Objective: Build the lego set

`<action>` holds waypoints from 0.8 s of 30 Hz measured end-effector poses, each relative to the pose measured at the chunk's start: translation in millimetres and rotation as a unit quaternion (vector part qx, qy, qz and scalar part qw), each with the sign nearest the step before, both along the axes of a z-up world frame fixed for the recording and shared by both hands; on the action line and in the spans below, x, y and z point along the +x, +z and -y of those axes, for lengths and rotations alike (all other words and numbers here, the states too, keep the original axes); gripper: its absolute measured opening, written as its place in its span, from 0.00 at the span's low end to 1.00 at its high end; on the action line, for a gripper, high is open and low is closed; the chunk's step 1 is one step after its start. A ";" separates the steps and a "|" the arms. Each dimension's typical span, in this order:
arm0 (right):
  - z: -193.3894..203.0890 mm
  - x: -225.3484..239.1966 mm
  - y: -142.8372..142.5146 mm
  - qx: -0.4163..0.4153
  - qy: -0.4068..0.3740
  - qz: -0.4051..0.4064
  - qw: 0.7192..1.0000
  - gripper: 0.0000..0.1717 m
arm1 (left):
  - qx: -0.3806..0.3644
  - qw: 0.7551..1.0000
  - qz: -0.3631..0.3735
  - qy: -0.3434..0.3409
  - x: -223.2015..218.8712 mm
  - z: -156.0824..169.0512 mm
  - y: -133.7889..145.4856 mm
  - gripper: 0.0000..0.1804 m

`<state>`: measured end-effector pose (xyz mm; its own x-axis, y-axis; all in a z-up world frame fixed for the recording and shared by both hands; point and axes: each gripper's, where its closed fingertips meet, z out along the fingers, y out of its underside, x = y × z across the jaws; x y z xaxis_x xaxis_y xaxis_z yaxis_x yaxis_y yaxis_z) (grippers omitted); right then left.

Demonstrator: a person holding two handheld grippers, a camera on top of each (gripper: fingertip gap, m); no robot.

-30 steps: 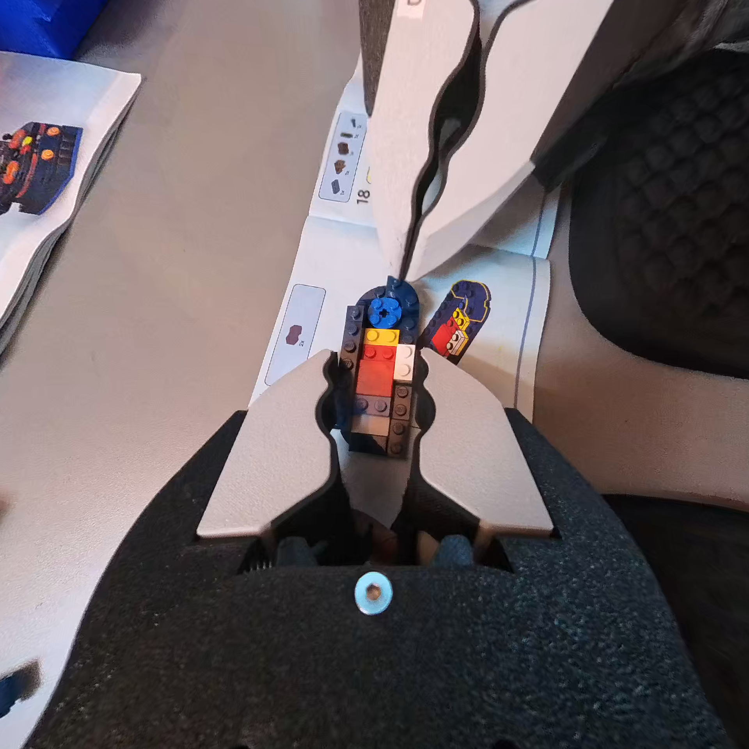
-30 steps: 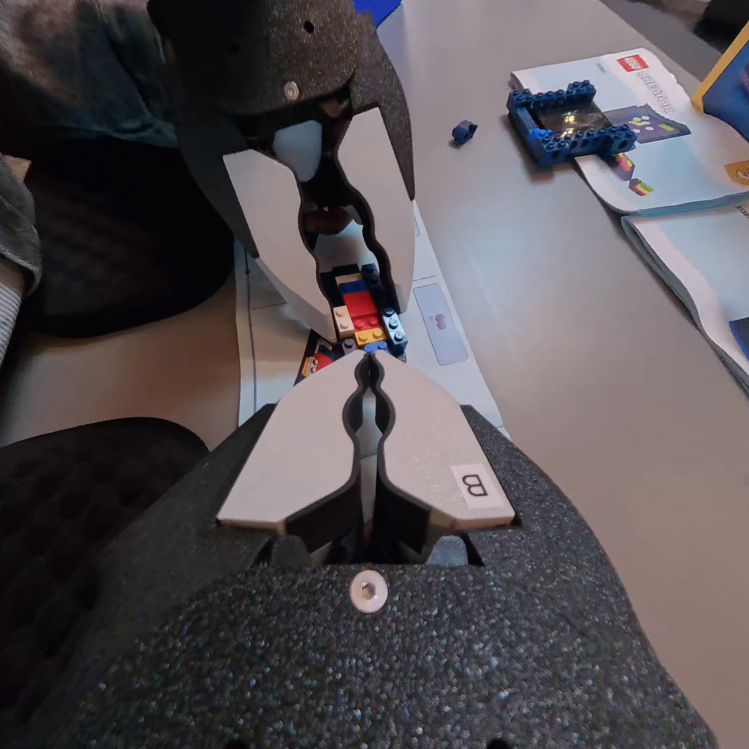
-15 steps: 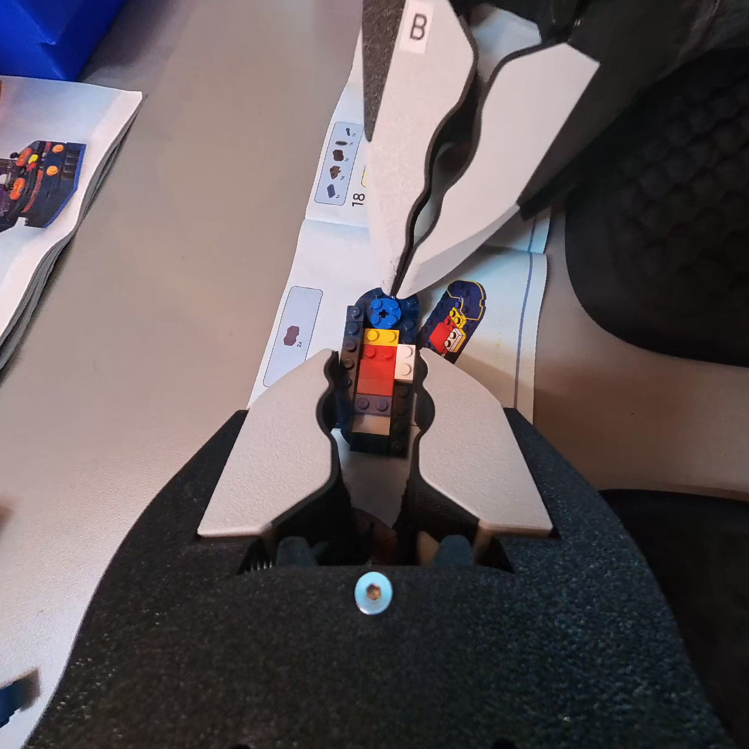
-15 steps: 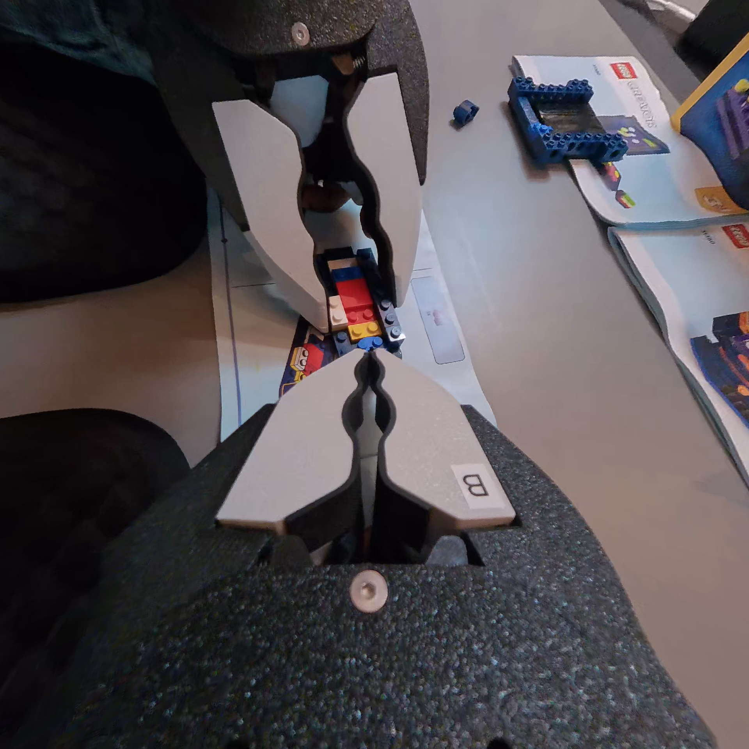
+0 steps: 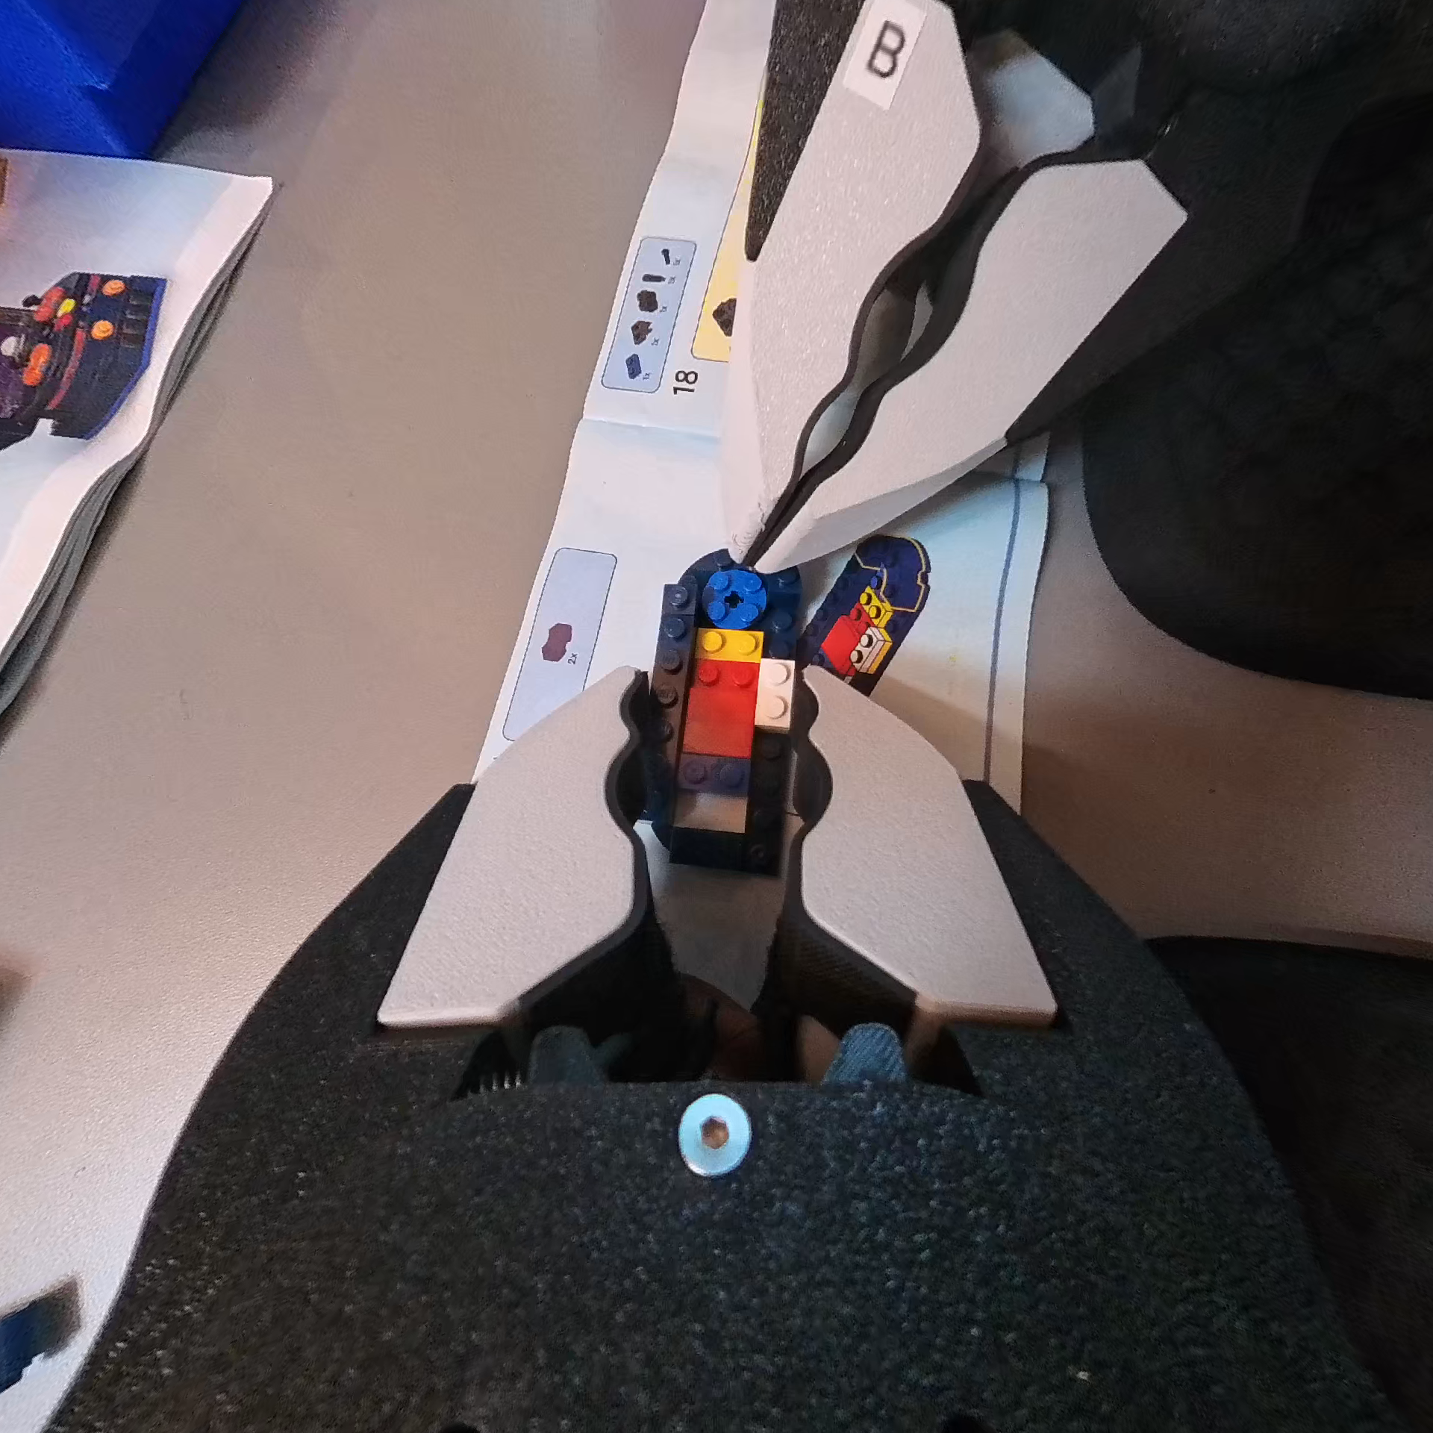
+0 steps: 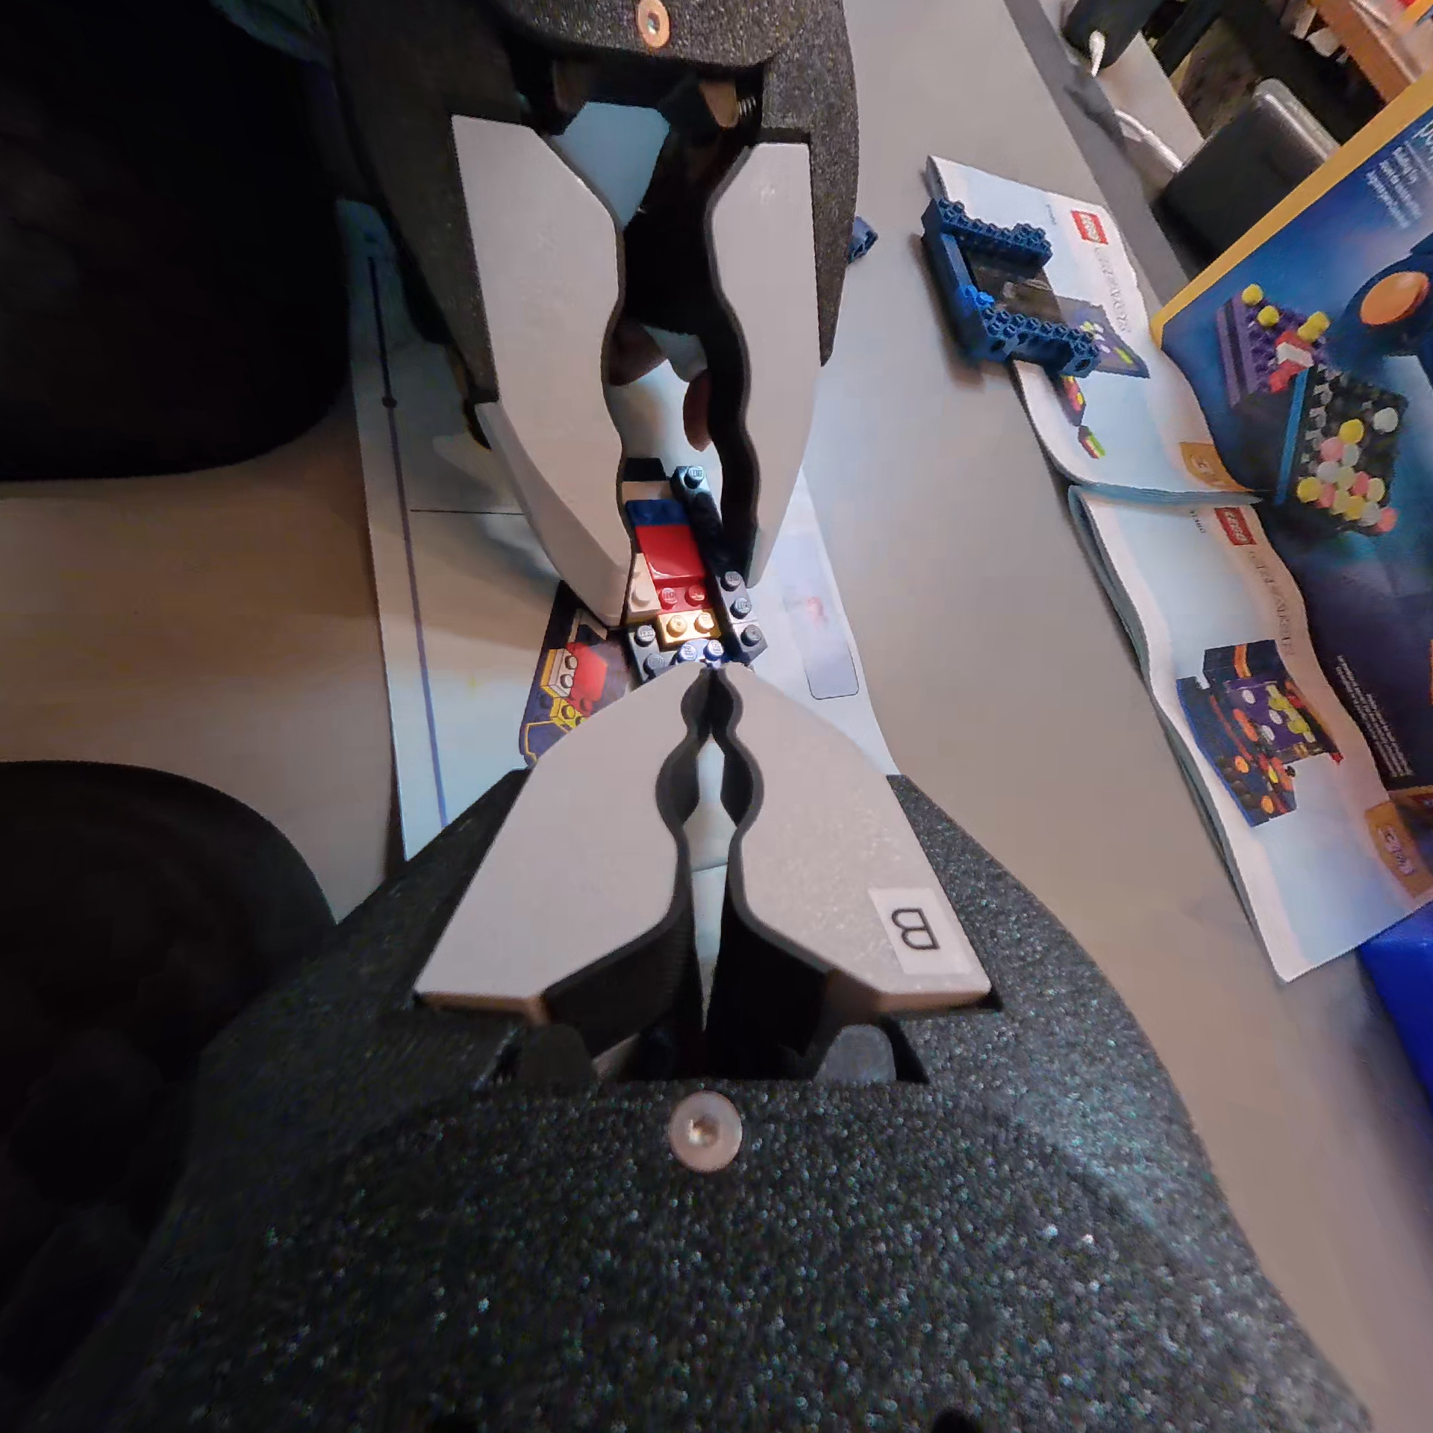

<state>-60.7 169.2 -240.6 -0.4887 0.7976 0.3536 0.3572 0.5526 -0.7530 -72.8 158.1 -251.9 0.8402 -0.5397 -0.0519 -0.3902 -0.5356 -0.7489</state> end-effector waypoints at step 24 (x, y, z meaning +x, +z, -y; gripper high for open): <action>-0.2 7.3 -0.2 -0.139 0.084 0.097 0.982 0.08 | 0.001 1.000 -0.001 -0.002 0.5 -0.3 0.2 0.19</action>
<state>-53.4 169.4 -240.8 -0.6581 0.7527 0.0212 0.4300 0.3988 -0.8099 -72.3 158.4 -251.7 0.8381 -0.5429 -0.0538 -0.3934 -0.5329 -0.7492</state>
